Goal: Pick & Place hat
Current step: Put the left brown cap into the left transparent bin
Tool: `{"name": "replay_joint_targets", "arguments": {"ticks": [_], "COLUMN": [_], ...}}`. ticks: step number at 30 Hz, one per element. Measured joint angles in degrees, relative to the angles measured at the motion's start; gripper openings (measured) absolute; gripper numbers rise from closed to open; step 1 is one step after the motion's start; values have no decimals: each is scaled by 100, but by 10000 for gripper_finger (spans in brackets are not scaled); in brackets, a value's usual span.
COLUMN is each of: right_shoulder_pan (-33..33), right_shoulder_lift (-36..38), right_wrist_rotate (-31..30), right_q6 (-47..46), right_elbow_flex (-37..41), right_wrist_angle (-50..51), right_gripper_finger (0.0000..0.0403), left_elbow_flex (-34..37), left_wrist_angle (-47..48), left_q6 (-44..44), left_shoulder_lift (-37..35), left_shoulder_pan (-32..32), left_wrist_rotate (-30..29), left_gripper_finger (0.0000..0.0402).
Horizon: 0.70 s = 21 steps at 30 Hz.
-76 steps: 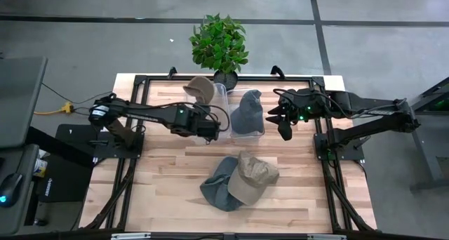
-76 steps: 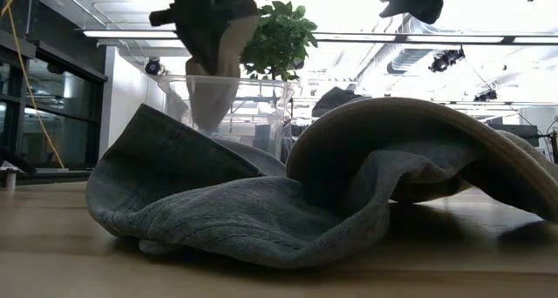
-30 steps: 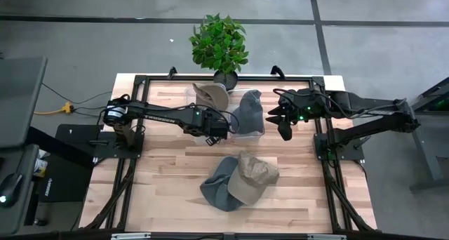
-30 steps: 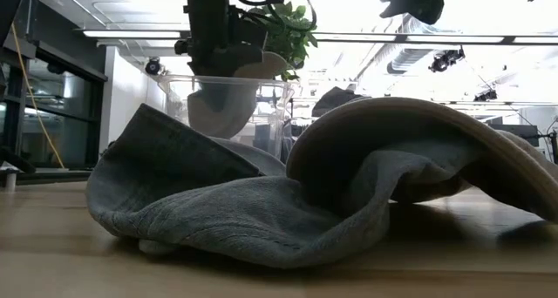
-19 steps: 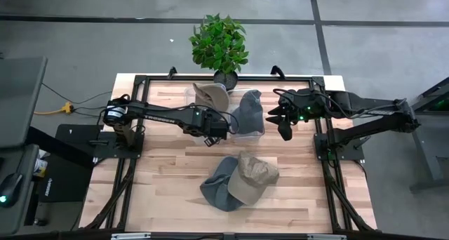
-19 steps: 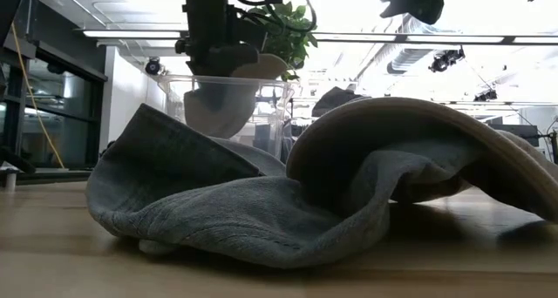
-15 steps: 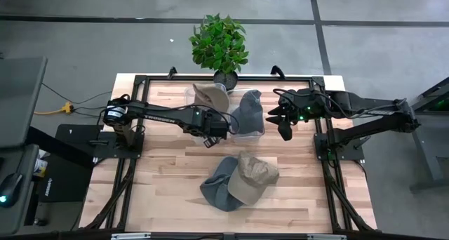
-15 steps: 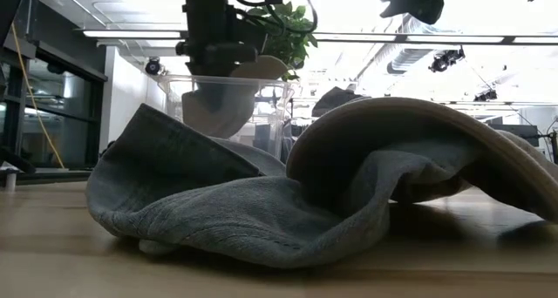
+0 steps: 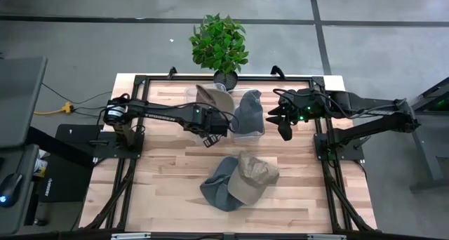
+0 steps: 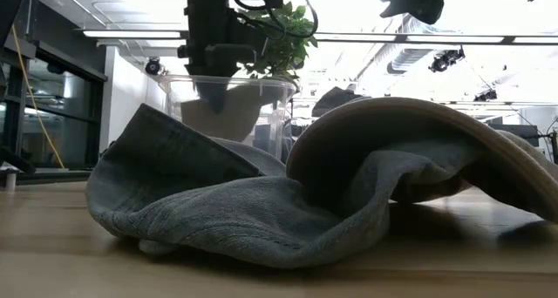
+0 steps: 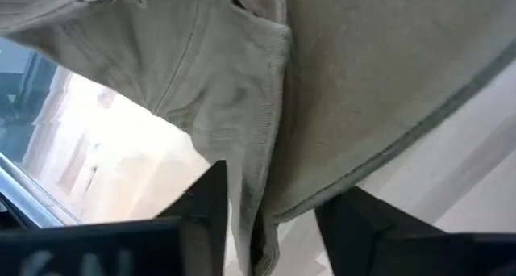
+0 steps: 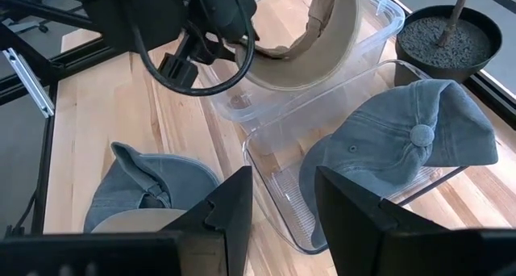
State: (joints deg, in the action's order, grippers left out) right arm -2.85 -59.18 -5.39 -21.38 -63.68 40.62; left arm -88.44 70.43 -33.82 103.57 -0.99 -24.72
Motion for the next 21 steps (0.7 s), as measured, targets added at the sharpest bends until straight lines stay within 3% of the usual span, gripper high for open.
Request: {"name": "replay_joint_targets", "arguments": {"ticks": [7,21], "right_shoulder_pan": [0,-1], "right_shoulder_lift": [0,0], "right_wrist_rotate": [0,2], "right_q6": [1,-8], "right_elbow_flex": [0,0], "right_wrist_angle": [0,2], "right_gripper_finger": [130,130], "left_elbow_flex": [0,-4], "left_wrist_angle": [-93,199], "left_q6": [115,404], "left_shoulder_lift": [0,0], "left_shoulder_pan": [29,26], "left_wrist_rotate": [9,-232], "left_gripper_finger": [193,195]}}
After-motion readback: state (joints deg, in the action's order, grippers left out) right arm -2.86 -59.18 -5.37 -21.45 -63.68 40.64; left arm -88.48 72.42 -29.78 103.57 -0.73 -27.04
